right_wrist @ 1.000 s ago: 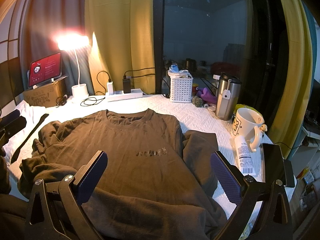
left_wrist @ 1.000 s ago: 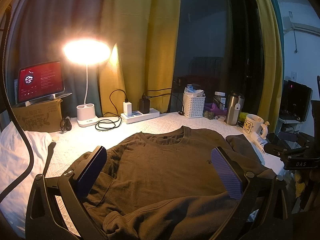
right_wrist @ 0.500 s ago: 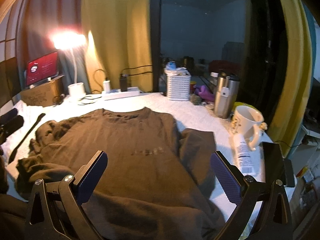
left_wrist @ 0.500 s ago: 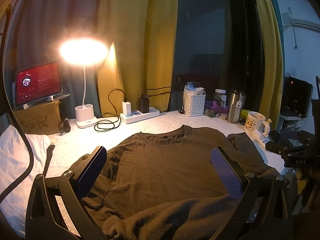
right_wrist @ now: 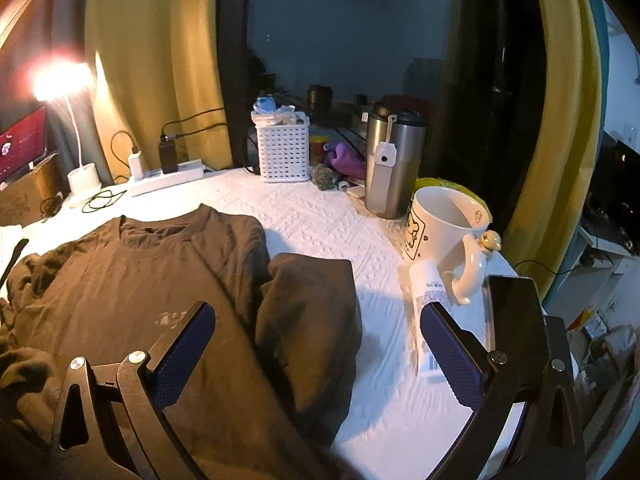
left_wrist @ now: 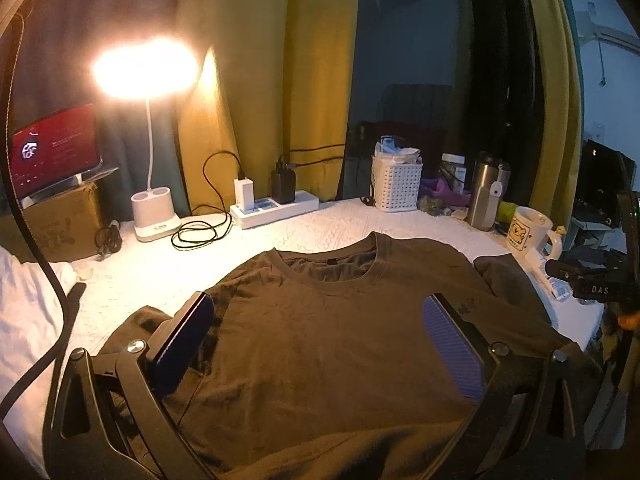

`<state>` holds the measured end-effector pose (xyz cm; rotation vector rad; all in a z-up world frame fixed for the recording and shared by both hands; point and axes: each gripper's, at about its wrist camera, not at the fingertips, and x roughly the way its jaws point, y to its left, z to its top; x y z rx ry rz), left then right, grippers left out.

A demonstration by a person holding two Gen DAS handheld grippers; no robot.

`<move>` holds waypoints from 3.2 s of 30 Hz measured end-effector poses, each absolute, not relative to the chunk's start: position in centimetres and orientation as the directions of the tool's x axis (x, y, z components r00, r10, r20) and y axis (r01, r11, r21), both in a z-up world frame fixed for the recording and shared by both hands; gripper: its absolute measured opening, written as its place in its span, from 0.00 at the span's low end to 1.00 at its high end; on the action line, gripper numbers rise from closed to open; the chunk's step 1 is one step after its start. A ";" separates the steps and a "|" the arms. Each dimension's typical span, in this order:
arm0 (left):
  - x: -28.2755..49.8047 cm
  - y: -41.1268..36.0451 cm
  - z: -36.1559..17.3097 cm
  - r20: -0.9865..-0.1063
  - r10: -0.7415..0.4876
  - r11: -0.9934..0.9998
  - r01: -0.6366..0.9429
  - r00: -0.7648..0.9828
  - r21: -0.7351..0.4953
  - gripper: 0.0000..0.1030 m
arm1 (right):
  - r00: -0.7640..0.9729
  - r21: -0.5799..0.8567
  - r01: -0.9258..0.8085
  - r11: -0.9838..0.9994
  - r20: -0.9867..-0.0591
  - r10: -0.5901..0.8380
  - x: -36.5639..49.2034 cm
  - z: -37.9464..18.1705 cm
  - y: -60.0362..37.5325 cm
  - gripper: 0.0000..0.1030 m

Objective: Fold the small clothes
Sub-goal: 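Move both grippers forward over the shirt, right gripper toward its sleeve, then grasp the shirt side near the right gripper and fold it toward the center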

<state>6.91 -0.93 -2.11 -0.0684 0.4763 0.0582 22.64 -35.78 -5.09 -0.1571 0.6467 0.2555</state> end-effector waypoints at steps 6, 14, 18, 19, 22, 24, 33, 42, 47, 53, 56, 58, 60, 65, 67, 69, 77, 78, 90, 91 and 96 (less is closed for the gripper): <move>9.7 -1.3 -2.9 -0.502 0.044 0.995 -0.082 0.864 -0.055 1.00 | 0.702 -0.033 -0.341 0.939 -0.673 0.232 26.5 -6.7 -35.4 0.74; 11.9 -1.6 -3.6 -0.544 0.057 0.994 -0.096 0.837 -0.045 1.00 | 0.616 0.029 -0.378 0.925 -0.738 0.275 31.7 -8.9 -35.8 0.65; 12.7 -1.7 -4.0 -0.564 0.062 0.994 -0.104 0.823 -0.043 1.00 | 0.538 0.060 -0.396 0.916 -0.793 0.284 33.6 -10.7 -35.4 0.65; 12.8 -1.8 -4.1 -0.568 0.063 0.994 -0.105 0.821 -0.041 1.00 | 0.526 0.060 -0.392 0.918 -0.804 0.278 33.9 -11.2 -35.2 0.65; 12.9 -1.8 -4.2 -0.576 0.069 0.993 -0.109 0.815 -0.036 1.00 | 0.507 0.062 -0.419 0.906 -0.812 0.290 34.0 -12.2 -34.9 0.53; 13.2 -1.7 -4.3 -0.583 0.069 0.993 -0.111 0.810 -0.038 1.00 | 0.527 0.028 -0.407 0.913 -0.810 0.259 34.1 -12.3 -35.0 0.11; 13.9 -1.4 -4.0 -0.577 0.058 0.994 -0.101 0.815 -0.043 1.00 | 0.669 -0.038 -0.271 0.962 -0.726 0.159 34.2 -7.3 -39.0 0.04; 13.6 0.2 -3.9 -0.564 0.039 0.991 -0.106 0.825 -0.087 1.00 | 0.738 -0.076 -0.204 0.976 -0.667 0.103 33.5 -2.9 -39.3 0.04; 12.8 1.4 -3.9 -0.552 0.027 0.988 -0.107 0.833 -0.113 1.00 | 0.735 -0.112 -0.252 0.961 -0.668 0.115 33.3 -2.1 -35.9 0.04; 11.6 3.6 -3.7 -0.528 0.018 0.979 -0.121 0.849 -0.161 1.00 | 0.712 -0.138 -0.347 0.928 -0.682 0.164 32.7 -2.1 -30.0 0.04; 11.0 4.5 -3.5 -0.521 0.018 0.978 -0.123 0.853 -0.167 1.00 | 0.676 -0.136 -0.403 0.905 -0.711 0.194 32.3 -3.1 -26.5 0.04; 10.6 5.0 -3.5 -0.516 0.020 0.977 -0.126 0.856 -0.171 1.00 | 0.648 -0.133 -0.430 0.893 -0.734 0.203 32.3 -4.3 -24.7 0.04; 10.2 5.6 -3.6 -0.514 0.019 0.976 -0.128 0.857 -0.177 1.00 | 0.610 -0.120 -0.451 0.885 -0.765 0.207 32.4 -6.2 -23.1 0.05; 9.7 6.5 -4.1 -0.521 0.019 0.972 -0.137 0.853 -0.190 1.00 | 0.513 -0.087 -0.468 0.879 -0.837 0.190 32.5 -11.0 -21.2 0.05; 9.7 6.7 -4.2 -0.523 0.016 0.971 -0.139 0.852 -0.196 1.00 | 0.489 -0.074 -0.482 0.873 -0.850 0.198 32.2 -11.9 -21.0 0.06; 9.9 6.6 -4.2 -0.525 0.013 0.971 -0.136 0.851 -0.197 1.00 | 0.489 -0.052 -0.489 0.871 -0.843 0.224 31.7 -11.5 -21.4 0.10; 10.6 5.4 -4.1 -0.538 0.013 0.978 -0.123 0.843 -0.170 1.00 | 0.552 -0.022 -0.453 0.891 -0.792 0.261 29.7 -7.6 -26.4 0.99; 10.7 5.1 -4.1 -0.540 0.012 0.979 -0.120 0.842 -0.165 1.00 | 0.563 -0.012 -0.432 0.902 -0.785 0.259 29.6 -7.1 -27.6 0.99; 11.6 1.8 -3.7 -0.558 0.005 0.990 -0.083 0.830 -0.115 1.00 | 0.503 0.154 -0.336 0.929 -0.805 0.315 30.3 -9.3 -36.3 0.77; 11.6 1.7 -3.7 -0.559 0.005 0.990 -0.082 0.829 -0.113 1.00 | 0.491 0.167 -0.339 0.926 -0.808 0.326 30.2 -9.7 -36.4 0.75; 11.2 1.5 -3.6 -0.560 0.007 0.991 -0.079 0.828 -0.104 1.00 | 0.455 0.249 -0.326 0.912 -0.804 0.382 29.8 -11.1 -36.8 0.55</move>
